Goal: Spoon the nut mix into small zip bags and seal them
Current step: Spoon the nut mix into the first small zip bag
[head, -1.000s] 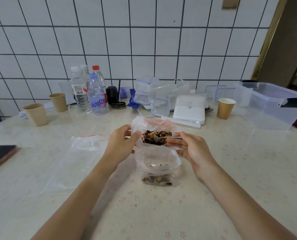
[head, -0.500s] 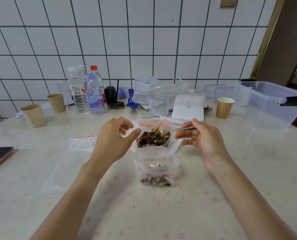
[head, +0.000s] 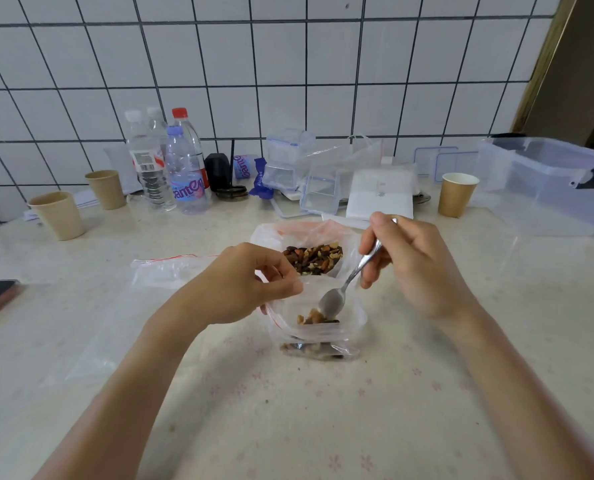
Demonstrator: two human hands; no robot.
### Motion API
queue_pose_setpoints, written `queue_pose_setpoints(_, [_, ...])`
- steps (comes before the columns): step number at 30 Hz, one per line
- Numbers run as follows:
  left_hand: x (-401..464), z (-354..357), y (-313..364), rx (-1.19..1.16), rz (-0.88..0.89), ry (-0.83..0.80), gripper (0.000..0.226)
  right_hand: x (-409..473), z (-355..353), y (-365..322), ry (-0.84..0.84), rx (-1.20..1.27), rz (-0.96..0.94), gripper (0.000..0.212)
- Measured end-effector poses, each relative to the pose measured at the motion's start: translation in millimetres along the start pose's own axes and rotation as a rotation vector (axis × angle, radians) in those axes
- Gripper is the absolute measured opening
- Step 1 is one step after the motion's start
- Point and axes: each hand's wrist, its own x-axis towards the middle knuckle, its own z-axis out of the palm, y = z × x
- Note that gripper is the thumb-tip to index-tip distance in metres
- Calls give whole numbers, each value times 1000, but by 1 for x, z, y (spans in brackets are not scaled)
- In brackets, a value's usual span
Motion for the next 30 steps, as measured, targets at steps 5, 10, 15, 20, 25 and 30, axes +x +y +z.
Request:
queue_pose_setpoints(5, [-3,-6,2,-98,-12,-47,10,-13,6,-7,-30,-287,-325,40])
queue_pose_setpoints(10, [-4,-10,1,-114,-9,-62,11,-12,7,-6,24,-284,-416,39])
queue_pose_setpoints(15, [-2,-6,-5,-11,-84,-86,16,-3,6,1,165,38,-189,45])
queue_pose_setpoints(20, [0,-10,-6,24,-125,-8,41,7,5,16,307,277,151,45])
queue_pose_setpoints(25, [15,-10,-20,152,-215,298,44,11,6,28,300,341,345,41])
queue_pose_setpoints(30, [22,7,-39,320,-359,473,68,11,8,36,279,111,267,40])
